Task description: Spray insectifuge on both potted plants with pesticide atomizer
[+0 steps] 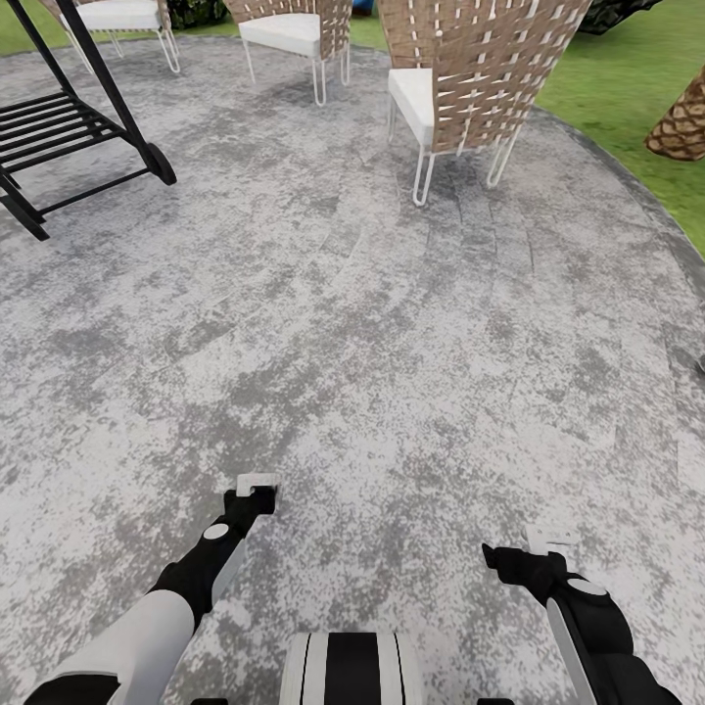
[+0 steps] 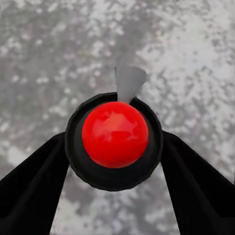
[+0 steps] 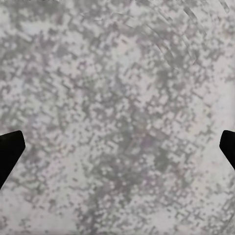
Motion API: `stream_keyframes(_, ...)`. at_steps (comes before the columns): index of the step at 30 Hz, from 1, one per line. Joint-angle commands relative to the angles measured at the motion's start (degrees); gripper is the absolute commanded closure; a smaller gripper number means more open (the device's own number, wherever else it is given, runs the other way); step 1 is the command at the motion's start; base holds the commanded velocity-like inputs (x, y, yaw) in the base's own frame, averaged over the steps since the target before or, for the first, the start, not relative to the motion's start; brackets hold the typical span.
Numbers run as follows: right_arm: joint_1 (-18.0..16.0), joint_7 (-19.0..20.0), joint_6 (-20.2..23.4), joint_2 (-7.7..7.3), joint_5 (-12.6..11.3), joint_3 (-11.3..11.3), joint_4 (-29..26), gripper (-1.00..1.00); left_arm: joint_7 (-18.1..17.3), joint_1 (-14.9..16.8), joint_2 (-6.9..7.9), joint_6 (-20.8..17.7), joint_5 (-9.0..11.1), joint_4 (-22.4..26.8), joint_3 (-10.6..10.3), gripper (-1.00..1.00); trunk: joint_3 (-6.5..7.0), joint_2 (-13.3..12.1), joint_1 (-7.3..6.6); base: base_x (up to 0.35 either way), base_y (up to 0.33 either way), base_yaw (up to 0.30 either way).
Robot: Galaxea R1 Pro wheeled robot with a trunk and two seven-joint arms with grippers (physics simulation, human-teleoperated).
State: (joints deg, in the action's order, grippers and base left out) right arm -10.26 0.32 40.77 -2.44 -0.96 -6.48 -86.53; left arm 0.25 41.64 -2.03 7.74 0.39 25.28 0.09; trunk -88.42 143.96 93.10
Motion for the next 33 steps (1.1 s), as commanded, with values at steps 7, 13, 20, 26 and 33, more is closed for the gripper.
stream_keyframes(7, -0.02, 0.03, 0.28, -0.02, -0.09, -0.02, -0.05, -1.00, 0.10, 0.02, 0.01, 0.17, -0.01, -0.06, 0.09, 1.00, -0.03, 0.01, -0.01, 0.000, 0.000, 0.000)
stream_keyframes(13, -0.02, 0.03, 0.28, -0.03, -0.09, -0.02, -0.10, -1.00, 0.10, 0.02, 0.01, 0.17, 0.02, -0.06, 0.11, 1.00, -0.03, 0.01, -0.01, 0.000, 0.000, 0.000)
stream_keyframes(20, -0.02, 0.03, 0.28, -0.01, -0.09, -0.02, -0.06, -1.00, 0.10, -0.06, 0.01, 0.17, 0.05, 0.26, 0.09, 1.00, -0.03, 0.01, -0.01, 0.000, 0.000, 0.000)
stream_keyframes(26, -0.02, 0.03, 0.28, -0.02, -0.09, -0.02, -0.04, -1.00, 0.10, -0.06, 0.01, 0.17, 0.05, 0.32, 0.09, 1.00, -0.03, 0.01, -0.01, 0.000, 0.000, 0.000)
stream_keyframes(33, -0.02, 0.03, 0.28, -0.02, -0.09, -0.02, -0.04, -1.00, 0.10, -0.06, 0.01, 0.17, 0.05, 0.38, 0.09, 1.00, -0.03, 0.01, -0.01, 0.000, 0.000, 0.000)
